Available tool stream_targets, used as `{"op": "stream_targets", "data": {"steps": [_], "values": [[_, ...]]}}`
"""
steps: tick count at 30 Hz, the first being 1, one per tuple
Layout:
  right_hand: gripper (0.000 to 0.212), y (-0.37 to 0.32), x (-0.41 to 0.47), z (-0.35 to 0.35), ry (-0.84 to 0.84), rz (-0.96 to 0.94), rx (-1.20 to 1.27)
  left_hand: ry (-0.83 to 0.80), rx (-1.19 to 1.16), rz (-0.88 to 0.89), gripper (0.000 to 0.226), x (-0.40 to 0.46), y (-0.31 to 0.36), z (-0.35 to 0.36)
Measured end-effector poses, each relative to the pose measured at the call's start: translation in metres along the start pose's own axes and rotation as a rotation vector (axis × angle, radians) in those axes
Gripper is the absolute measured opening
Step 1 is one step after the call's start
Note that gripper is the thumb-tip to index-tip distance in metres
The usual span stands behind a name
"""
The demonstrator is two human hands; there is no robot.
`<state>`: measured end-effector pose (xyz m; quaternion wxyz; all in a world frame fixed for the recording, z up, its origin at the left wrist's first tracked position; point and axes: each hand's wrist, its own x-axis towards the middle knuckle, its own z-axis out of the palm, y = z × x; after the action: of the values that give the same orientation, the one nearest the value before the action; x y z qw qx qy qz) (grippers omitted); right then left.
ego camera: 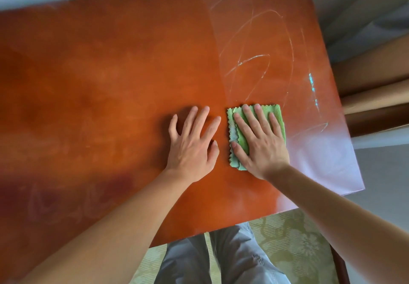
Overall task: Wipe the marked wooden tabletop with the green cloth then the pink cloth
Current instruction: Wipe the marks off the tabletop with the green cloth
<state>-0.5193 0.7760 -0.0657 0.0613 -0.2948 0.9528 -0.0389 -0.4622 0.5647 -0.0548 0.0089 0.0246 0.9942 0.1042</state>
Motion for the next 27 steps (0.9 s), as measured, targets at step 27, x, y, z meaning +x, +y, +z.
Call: {"op": "stream_targets", "data": {"steps": [27], "values": [[0.071,0.0,0.06,-0.014,-0.029,0.062,0.045,0.047,0.028,-0.111,0.057,0.042,0.001,0.009]]}}
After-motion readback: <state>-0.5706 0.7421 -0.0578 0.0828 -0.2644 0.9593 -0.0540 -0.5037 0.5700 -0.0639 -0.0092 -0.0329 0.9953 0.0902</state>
